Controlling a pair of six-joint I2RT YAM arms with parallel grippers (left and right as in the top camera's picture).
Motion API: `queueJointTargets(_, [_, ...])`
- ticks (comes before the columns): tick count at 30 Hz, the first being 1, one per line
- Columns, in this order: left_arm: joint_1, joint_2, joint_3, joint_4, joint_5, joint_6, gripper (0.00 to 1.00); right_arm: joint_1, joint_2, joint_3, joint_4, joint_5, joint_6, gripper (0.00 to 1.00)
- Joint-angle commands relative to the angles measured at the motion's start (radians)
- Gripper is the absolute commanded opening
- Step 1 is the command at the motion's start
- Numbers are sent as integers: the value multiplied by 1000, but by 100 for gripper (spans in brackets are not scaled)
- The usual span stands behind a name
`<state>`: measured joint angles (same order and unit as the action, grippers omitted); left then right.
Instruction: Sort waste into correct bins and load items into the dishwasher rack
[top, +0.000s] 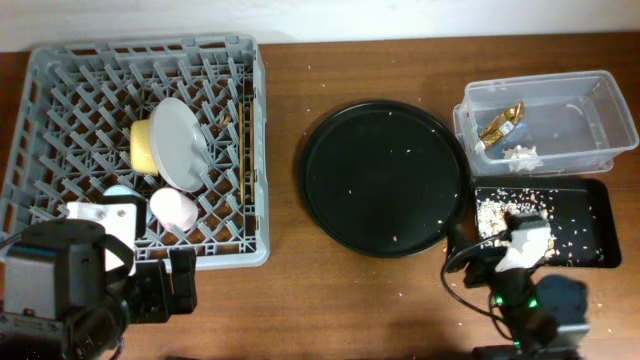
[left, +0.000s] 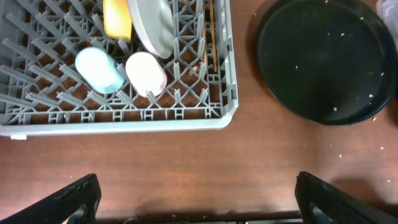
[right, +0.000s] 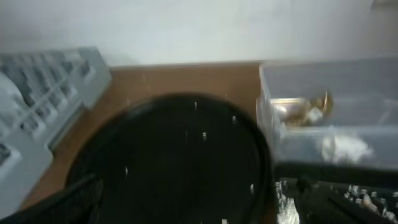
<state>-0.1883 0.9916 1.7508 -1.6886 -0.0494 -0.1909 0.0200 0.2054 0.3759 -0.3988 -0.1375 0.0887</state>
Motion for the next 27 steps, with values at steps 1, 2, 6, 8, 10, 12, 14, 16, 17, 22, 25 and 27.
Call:
queueJointTargets(1, [2, 1, 1, 1, 9, -2, 99, -5, -171, -154, 128, 16, -7, 98])
queueJointTargets(2, [2, 1, 1, 1, 9, -2, 99, -5, -205, -203, 170, 16, -7, 98])
queueJointTargets(6, [2, 1, 1, 1, 9, -2, 99, -4, -202, -374, 373, 18, -7, 98])
queueJointTargets(8, [2, 1, 1, 1, 9, -2, 99, -3, -201, -370, 332, 19, -6, 99])
queueJointTargets(10, [2, 1, 1, 1, 9, -2, 99, -3, -199, -370, 332, 19, -6, 99])
queueJointTargets(12, [2, 1, 1, 1, 9, -2, 99, -3, -199, -370, 332, 19, -6, 99])
queueJointTargets(14, [2, 1, 1, 1, 9, -2, 99, -2, -199, -370, 332, 19, -6, 98])
queueJointTargets(16, [2, 1, 1, 1, 9, -2, 99, -3, -199, -370, 332, 19, -6, 98])
queueJointTargets(17, [2, 1, 1, 1, 8, -2, 99, -3, -199, -370, 332, 19, -6, 98])
queueJointTargets(22, [79, -107, -114, 290, -63, 14, 99, -3, -199, -370, 332, 19, -6, 98])
queueJointTargets(25, [140, -293, -493, 697, 4, 108, 99, -3, -199, -370, 332, 19, -6, 98])
queueJointTargets(27, [141, -466, -808, 1011, 40, 110, 99, -3, -199, -370, 332, 19, -6, 98])
